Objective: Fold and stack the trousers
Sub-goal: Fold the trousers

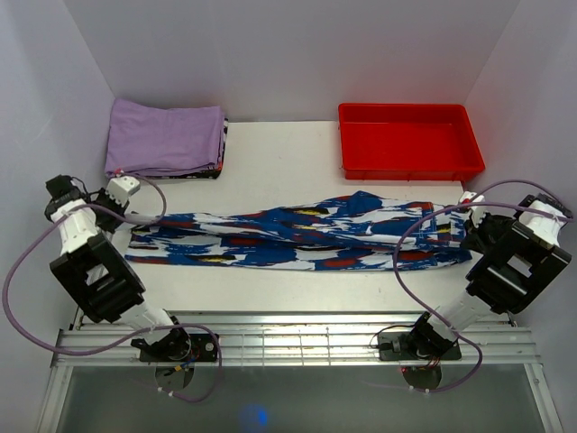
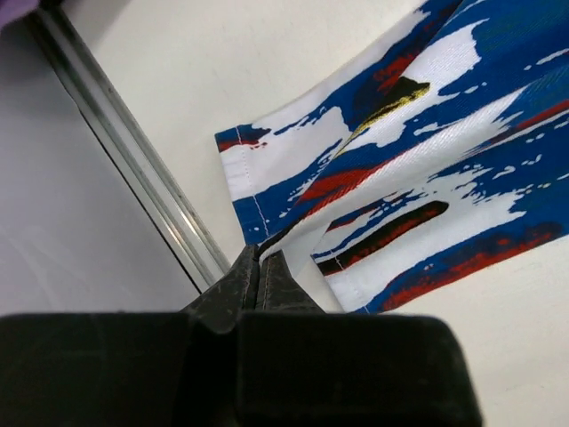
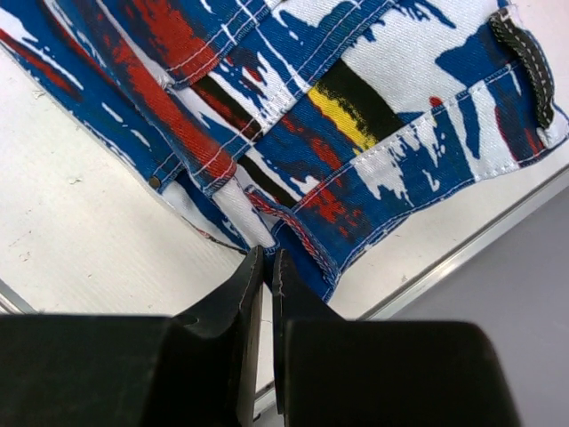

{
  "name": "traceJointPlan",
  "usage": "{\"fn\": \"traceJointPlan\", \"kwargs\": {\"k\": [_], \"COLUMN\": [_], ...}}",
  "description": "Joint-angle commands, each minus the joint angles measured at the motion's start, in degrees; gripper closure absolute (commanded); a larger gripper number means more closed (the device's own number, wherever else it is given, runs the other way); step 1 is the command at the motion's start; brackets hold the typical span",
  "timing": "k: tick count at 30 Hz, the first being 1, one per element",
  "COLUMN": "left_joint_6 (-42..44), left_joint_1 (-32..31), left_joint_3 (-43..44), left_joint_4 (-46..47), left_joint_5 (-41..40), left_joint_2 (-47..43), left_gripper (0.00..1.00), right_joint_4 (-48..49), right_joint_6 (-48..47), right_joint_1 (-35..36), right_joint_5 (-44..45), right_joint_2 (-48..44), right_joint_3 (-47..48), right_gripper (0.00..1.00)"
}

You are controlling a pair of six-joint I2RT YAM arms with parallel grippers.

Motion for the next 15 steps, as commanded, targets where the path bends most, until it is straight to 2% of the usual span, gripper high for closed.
{"fn": "traceJointPlan", "kwargs": {"k": [1, 3, 4, 8, 10, 12, 13, 15], "left_joint_6": [7.0, 10.4, 11.0, 9.3, 7.9, 6.8, 7.2, 8.8], "left_joint_1": [2.6, 2.7, 2.7, 2.7, 2.8, 3.6, 4.8, 6.8], "left_joint_3": [-10.5, -15.6, -21.2, -31.8, -32.6, -31.1, -30.0, -26.6], "left_joint_4": [0.9, 1.1, 2.2, 16.4, 18.8, 18.1, 16.8, 11.4], "left_joint_5": [-2.5, -3.1, -3.5, -10.0, -12.8, -14.1, -13.7, -10.2], "left_joint_2": [-4.4, -5.2, -5.7, -2.5, 0.9, 4.5, 5.0, 4.6], "left_gripper": [1.00, 1.00, 1.00, 1.00, 1.00, 0.90, 0.76, 0.64], "right_joint_4": [4.3, 5.0, 5.0, 6.4, 7.6, 7.9, 7.8, 7.8], "right_joint_6": [1.4, 3.0, 3.2, 3.9, 4.1, 4.2, 4.7, 5.1], "right_joint_1": [-1.0, -1.0, -1.0, -0.9, -1.0, -1.0, -1.0, -0.9], "right_joint_5": [0.2, -0.1, -0.2, 0.2, 1.3, 1.9, 2.2, 2.2], "right_joint_2": [0.2, 0.6, 0.8, 0.3, 0.0, 0.2, 0.5, 0.7], "right_joint_3": [2.7, 2.7, 2.4, 0.6, -0.2, 0.2, 0.5, 1.6], "right_gripper": [0.92, 0.92, 0.92, 0.92, 0.92, 0.92, 0.92, 0.92]}}
